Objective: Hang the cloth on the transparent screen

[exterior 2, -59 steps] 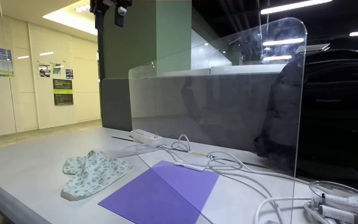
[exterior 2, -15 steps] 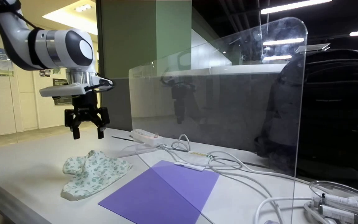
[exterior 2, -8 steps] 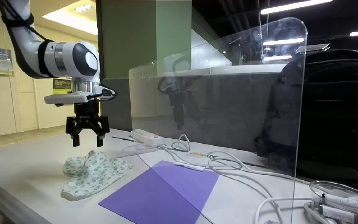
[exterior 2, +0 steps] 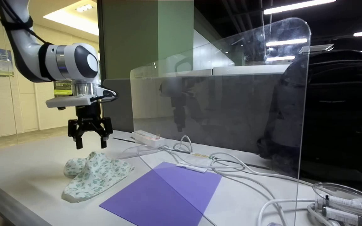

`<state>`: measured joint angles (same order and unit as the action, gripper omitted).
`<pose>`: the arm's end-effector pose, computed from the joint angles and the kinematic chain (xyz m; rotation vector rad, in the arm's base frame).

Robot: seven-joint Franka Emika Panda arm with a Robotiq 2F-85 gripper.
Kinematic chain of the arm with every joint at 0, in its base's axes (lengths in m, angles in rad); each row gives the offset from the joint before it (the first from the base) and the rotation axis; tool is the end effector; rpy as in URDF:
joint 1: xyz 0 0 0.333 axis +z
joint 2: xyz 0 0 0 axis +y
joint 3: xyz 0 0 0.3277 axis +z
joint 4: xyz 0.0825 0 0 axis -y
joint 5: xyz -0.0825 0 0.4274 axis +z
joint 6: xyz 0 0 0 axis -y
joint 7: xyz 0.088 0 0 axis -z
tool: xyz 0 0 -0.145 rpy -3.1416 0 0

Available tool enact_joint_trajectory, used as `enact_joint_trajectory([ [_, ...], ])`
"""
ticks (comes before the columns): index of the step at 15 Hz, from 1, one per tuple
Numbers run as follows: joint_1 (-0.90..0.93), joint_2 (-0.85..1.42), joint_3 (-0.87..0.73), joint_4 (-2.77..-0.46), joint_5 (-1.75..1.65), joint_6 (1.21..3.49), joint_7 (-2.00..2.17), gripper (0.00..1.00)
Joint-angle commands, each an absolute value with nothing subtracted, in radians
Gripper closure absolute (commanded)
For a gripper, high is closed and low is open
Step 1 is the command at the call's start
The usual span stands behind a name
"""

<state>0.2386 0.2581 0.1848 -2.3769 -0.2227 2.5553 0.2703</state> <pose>0.4725 0.2175 0.1460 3.0081 0.5148 -0.0658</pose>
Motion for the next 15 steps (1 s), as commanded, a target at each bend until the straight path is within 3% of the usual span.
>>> enact_joint_trajectory([
  [1,0.295,0.295,0.129,-2.379,-0.314,2.643,0.338,0.0],
  [7,0.344,0.36,0.101,-2.38,-0.297,2.75,0.321,0.0],
  [8,0.347,0.363,0.105,-2.385,-0.285,2.763,0.312,0.25],
  [9,0.354,0.366,0.102,-2.387,-0.283,2.773,0.313,0.26],
  [15,0.386,0.375,0.064,-2.396,-0.291,2.796,0.326,0.69],
])
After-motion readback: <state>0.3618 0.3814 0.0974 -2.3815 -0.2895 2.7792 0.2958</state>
